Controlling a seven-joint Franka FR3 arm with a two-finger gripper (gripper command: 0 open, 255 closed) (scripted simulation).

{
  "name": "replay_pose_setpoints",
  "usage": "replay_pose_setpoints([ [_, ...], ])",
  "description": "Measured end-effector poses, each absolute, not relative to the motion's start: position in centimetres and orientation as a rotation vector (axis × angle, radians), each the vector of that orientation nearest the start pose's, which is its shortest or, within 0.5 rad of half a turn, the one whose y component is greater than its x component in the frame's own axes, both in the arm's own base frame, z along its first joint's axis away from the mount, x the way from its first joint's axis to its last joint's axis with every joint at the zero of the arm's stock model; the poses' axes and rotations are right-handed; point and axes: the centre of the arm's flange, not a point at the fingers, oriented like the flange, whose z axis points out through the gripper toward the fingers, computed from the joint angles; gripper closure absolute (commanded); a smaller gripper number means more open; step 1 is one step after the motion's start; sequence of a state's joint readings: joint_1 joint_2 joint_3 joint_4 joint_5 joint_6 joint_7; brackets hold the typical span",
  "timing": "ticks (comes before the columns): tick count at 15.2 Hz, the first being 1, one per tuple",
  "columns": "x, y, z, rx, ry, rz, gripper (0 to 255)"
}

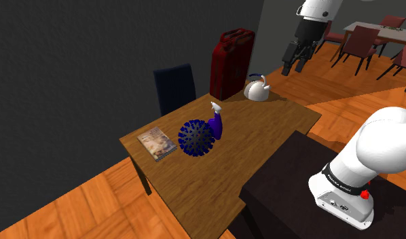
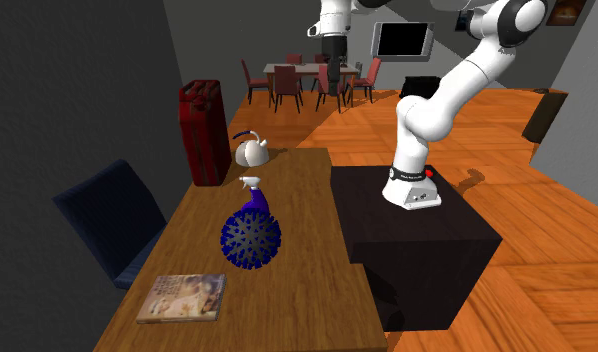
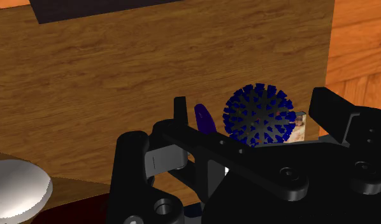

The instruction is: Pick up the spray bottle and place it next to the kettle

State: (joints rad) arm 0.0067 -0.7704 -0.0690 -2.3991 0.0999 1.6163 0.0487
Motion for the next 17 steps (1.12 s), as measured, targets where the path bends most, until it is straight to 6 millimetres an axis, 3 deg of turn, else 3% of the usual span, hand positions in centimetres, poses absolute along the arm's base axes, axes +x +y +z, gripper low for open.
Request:
replay_pose_setpoints([
  [3, 32.6, -1.1, 56.0, -2.996, 0.146, 0.023, 0],
  [6, 34.7, 0.1, 53.6, -3.007, 0.148, 0.026, 0],
  [17, 45.2, 3.0, 43.3, -3.056, 0.160, 0.030, 0],
])
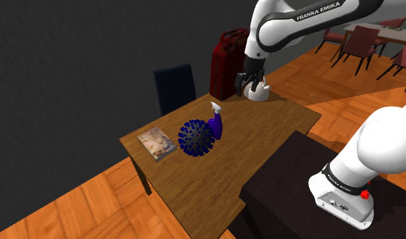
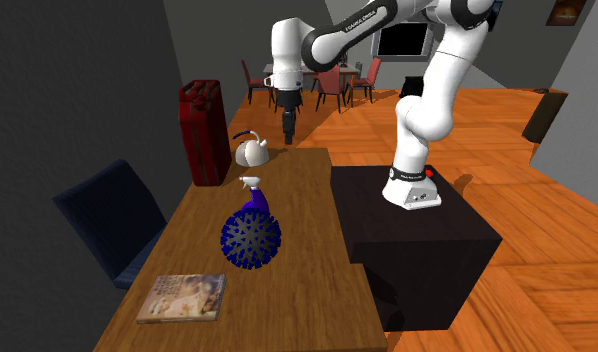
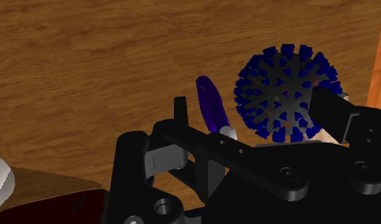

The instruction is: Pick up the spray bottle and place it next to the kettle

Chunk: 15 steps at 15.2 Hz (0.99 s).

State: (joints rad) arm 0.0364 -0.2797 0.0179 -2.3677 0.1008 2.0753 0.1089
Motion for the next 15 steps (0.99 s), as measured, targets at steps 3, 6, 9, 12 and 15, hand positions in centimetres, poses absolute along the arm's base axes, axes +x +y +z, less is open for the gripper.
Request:
replay_pose_setpoints([
  [3, 48.0, 3.8, 40.6, -3.068, 0.163, 0.030, 0],
  [6, 50.9, 4.4, 37.9, -3.081, 0.166, 0.031, 0],
  [9, 53.9, 5.1, 35.0, -3.094, 0.169, 0.032, 0],
  [12, 56.4, 5.8, 32.4, -3.107, 0.172, 0.035, 0],
  [15, 57.4, 6.1, 30.6, -3.112, 0.173, 0.035, 0],
])
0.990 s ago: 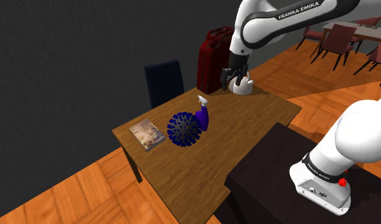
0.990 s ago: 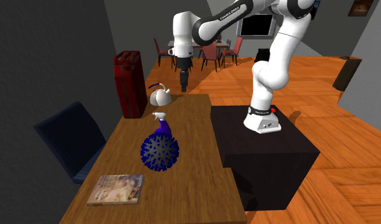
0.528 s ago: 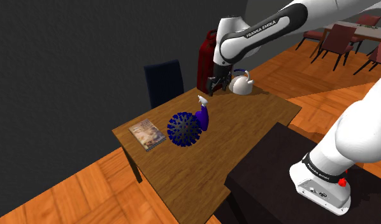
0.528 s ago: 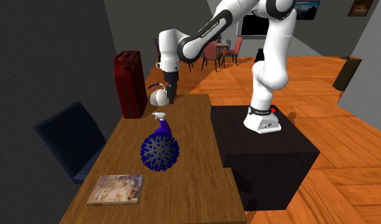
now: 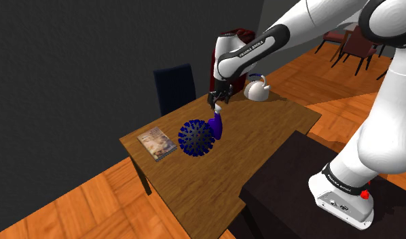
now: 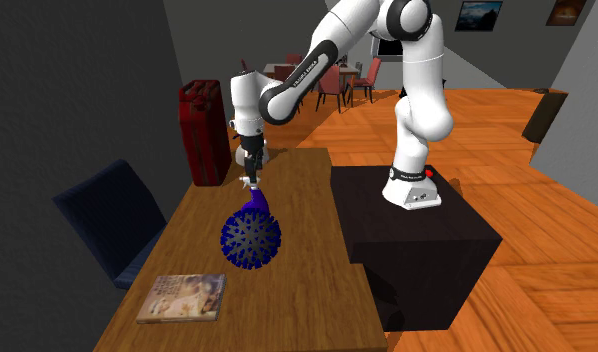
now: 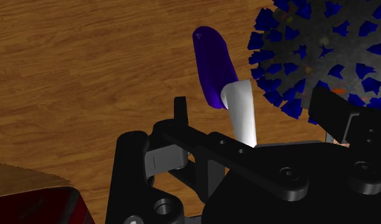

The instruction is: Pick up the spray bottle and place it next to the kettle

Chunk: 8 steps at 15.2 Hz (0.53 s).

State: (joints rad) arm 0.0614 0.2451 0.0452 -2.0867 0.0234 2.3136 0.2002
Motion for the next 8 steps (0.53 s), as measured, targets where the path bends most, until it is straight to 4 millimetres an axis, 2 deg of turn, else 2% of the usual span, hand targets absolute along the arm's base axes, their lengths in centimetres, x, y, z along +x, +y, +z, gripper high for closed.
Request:
replay_pose_setpoints([
  [5, 57.5, 6.2, 27.9, -3.112, 0.174, 0.034, 0],
  [8, 57.5, 6.3, 27.3, -3.112, 0.173, 0.034, 0],
])
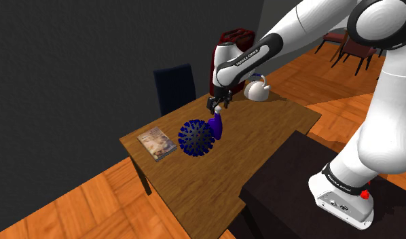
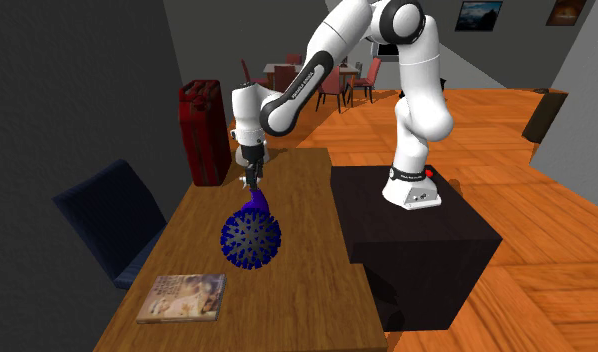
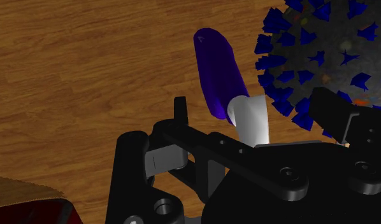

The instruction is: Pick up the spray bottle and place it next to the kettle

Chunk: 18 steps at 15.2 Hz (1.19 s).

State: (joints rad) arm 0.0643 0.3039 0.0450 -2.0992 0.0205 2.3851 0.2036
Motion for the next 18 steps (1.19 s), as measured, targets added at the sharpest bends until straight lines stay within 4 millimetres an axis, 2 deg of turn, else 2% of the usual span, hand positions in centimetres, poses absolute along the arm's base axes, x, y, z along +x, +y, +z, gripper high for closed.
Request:
replay_pose_setpoints([
  [4, 57.5, 6.3, 27.2, -3.112, 0.173, 0.034, 0],
  [5, 57.5, 6.3, 27.2, -3.112, 0.173, 0.034, 255],
  [15, 57.5, 6.3, 27.2, -3.112, 0.173, 0.033, 255],
  [18, 57.4, 6.2, 28.3, -3.112, 0.173, 0.034, 255],
])
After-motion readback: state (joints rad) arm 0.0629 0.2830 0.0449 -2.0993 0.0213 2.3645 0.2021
